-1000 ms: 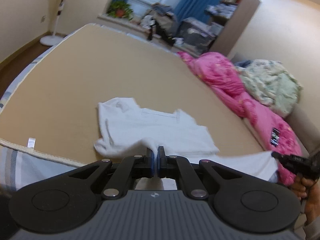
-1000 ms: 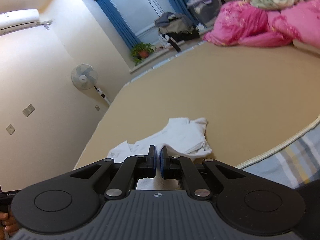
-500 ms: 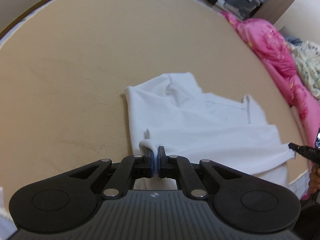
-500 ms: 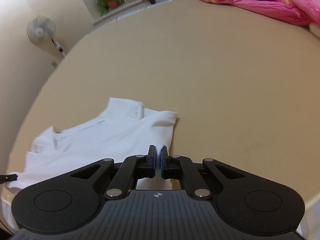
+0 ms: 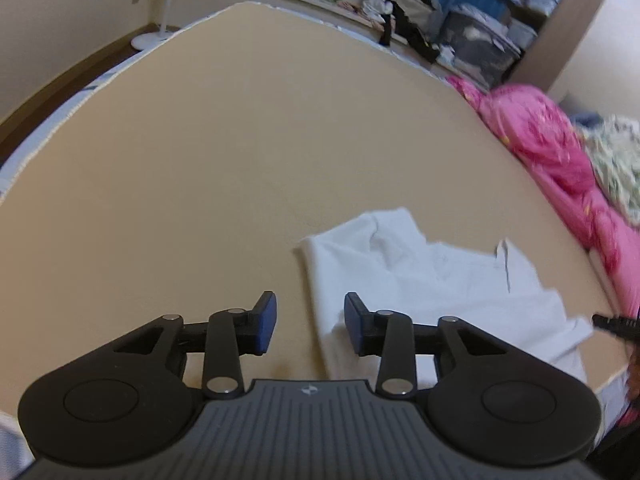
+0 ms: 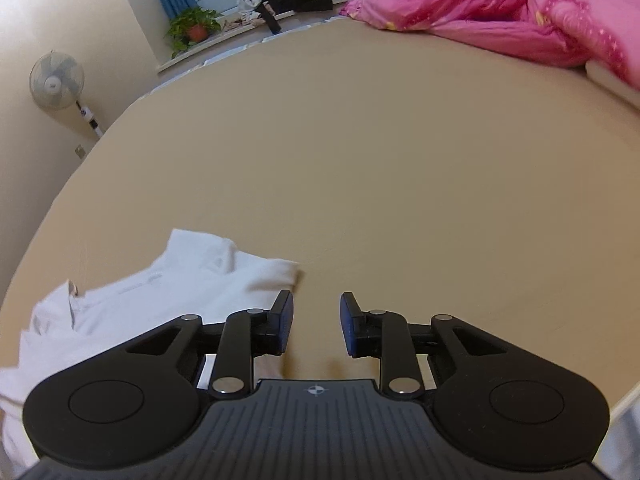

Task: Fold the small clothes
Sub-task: 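Carry the hem over toward the collar and open both grippers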

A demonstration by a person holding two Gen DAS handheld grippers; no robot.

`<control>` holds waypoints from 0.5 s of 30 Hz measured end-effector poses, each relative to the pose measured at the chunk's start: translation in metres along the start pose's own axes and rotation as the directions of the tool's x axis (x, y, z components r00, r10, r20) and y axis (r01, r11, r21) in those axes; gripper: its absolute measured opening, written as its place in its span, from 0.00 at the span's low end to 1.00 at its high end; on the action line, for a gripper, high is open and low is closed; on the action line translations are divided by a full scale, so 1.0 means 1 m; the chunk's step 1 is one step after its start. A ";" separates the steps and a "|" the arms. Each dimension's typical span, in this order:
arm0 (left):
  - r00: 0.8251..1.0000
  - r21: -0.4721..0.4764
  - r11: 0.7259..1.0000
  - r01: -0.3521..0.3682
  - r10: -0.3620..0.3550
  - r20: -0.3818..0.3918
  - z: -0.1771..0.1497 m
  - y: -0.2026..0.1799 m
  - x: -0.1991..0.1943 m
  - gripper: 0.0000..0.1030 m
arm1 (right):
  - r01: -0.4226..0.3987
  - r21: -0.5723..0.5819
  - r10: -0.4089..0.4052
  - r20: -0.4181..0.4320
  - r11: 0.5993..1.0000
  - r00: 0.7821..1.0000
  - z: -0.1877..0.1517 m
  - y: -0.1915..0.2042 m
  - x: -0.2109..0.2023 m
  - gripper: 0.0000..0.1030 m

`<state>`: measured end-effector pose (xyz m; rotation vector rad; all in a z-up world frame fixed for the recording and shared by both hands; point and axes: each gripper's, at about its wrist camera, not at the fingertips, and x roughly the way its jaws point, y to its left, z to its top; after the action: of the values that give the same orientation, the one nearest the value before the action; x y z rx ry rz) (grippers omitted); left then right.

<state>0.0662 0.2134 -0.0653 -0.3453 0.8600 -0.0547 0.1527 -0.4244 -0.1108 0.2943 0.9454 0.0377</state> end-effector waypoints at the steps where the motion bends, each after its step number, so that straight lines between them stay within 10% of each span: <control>1: 1.000 0.025 1.000 -0.002 0.002 -0.019 -0.002 0.001 -0.002 0.45 | -0.010 -0.024 0.010 -0.017 1.000 1.000 -0.002 -0.002 0.000 0.30; 15: 0.983 0.327 0.942 0.071 -0.010 -0.184 -0.024 -0.043 0.024 0.57 | -0.099 -0.248 0.056 -0.175 0.964 0.983 -0.026 0.025 0.016 0.40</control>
<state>0.0682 0.1619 -0.0833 -0.0392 1.0037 -0.2708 0.1434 -0.3920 -0.1307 0.0888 1.0821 0.2588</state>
